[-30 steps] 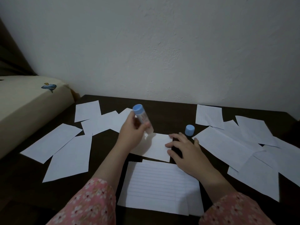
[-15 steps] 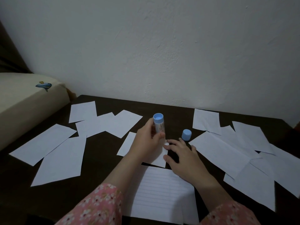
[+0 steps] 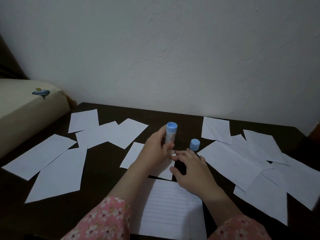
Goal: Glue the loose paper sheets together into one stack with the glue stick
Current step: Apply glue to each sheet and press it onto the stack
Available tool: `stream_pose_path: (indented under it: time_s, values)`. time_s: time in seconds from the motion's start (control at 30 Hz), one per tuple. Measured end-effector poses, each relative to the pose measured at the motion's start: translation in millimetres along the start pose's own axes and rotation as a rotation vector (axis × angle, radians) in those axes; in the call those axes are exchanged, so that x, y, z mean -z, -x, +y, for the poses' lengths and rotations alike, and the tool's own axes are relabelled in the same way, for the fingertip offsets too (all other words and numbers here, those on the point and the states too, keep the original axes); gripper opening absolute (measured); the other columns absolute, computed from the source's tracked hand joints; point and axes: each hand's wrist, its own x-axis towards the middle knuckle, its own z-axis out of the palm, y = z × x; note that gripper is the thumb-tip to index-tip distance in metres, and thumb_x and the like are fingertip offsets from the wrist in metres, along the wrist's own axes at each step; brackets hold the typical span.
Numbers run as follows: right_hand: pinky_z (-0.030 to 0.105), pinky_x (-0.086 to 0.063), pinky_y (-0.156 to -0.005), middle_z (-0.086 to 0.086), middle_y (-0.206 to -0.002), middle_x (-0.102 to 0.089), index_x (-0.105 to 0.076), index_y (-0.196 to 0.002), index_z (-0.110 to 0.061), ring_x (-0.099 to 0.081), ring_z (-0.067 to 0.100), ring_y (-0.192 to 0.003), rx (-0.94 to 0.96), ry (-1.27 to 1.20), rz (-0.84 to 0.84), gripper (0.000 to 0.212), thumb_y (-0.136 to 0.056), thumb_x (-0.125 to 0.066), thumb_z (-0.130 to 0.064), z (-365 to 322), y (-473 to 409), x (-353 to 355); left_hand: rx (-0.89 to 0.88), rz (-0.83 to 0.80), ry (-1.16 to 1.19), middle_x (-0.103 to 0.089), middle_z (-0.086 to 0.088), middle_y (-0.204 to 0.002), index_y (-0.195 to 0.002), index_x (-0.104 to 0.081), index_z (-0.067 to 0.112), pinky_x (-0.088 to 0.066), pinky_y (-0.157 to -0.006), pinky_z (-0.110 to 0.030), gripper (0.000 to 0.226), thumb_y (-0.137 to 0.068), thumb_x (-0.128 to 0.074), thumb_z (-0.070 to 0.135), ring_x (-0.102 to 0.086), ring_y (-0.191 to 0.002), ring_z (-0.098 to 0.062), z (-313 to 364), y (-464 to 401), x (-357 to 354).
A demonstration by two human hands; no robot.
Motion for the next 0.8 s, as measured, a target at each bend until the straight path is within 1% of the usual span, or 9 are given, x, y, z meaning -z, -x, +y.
stream_pose_path:
  time_s: [0.17, 0.3, 0.4, 0.53, 0.67, 0.77, 0.8]
  values:
    - [0.048, -0.007, -0.119, -0.017, -0.149, -0.034, -0.048, -0.134, -0.038, -0.014, 0.008, -0.144, -0.002, -0.003, -0.003, 0.041, -0.093, -0.052, -0.045, 1, 0, -1, 0.01, 0.001, -0.048, -0.054, -0.001, -0.129, -0.139, -0.038, 0.026, -0.044, -0.097, -0.032, 0.055, -0.09, -0.061, 0.016, -0.049, -0.121, -0.016, -3, -4, 5]
    - [0.048, -0.007, -0.119, -0.019, -0.148, -0.034, -0.048, -0.133, -0.038, -0.015, 0.007, -0.143, 0.002, -0.021, -0.003, 0.041, -0.093, -0.052, -0.045, 2, 0, -1, 0.048, 0.036, -0.073, -0.048, -0.002, -0.137, -0.145, -0.032, 0.026, -0.037, -0.097, -0.029, 0.06, -0.092, -0.058, 0.014, -0.044, -0.129, -0.018, -9, -4, 19]
    - [0.048, -0.009, -0.119, -0.019, -0.146, -0.036, -0.049, -0.132, -0.038, -0.017, 0.007, -0.143, 0.005, -0.027, 0.007, 0.04, -0.093, -0.052, -0.044, 3, 0, -1, 0.104, 0.049, -0.065, -0.046, -0.004, -0.141, -0.147, -0.028, 0.026, -0.039, -0.1, -0.033, 0.063, -0.093, -0.057, 0.015, -0.043, -0.131, -0.02, -18, -3, 35]
    - [0.049, -0.009, -0.119, -0.02, -0.145, -0.037, -0.05, -0.132, -0.038, -0.017, 0.007, -0.143, 0.005, -0.032, 0.011, 0.039, -0.093, -0.052, -0.044, 2, 0, -2, 0.179, 0.051, -0.009, -0.049, -0.007, -0.138, -0.148, -0.029, 0.026, -0.042, -0.096, -0.034, 0.062, -0.094, -0.056, 0.015, -0.047, -0.125, -0.02, -30, -1, 49]
    - [0.048, -0.009, -0.119, -0.02, -0.145, -0.037, -0.05, -0.131, -0.037, -0.016, 0.006, -0.143, 0.011, -0.04, 0.014, 0.039, -0.093, -0.052, -0.043, 3, 0, -2, 0.189, 0.094, -0.007, -0.049, -0.006, -0.135, -0.146, -0.03, 0.026, -0.039, -0.087, -0.027, 0.058, -0.095, -0.055, 0.016, -0.046, -0.112, -0.011, -35, 2, 60]
    - [0.048, -0.009, -0.119, -0.02, -0.145, -0.037, -0.05, -0.132, -0.037, -0.016, 0.007, -0.143, 0.01, -0.034, 0.015, 0.039, -0.093, -0.052, -0.043, 3, 1, -2, 0.202, 0.116, -0.039, -0.048, -0.009, -0.138, -0.146, -0.031, 0.026, -0.039, -0.087, -0.029, 0.057, -0.095, -0.055, 0.017, -0.047, -0.12, -0.02, -36, 3, 65]
    - [0.048, -0.009, -0.119, -0.019, -0.145, -0.037, -0.05, -0.132, -0.037, -0.016, 0.007, -0.143, 0.011, -0.033, 0.017, 0.039, -0.093, -0.052, -0.043, 3, 2, -2, 0.203, 0.123, -0.044, -0.047, -0.009, -0.139, -0.146, -0.03, 0.026, -0.039, -0.087, -0.029, 0.057, -0.095, -0.055, 0.018, -0.047, -0.121, -0.02, -36, 3, 66]
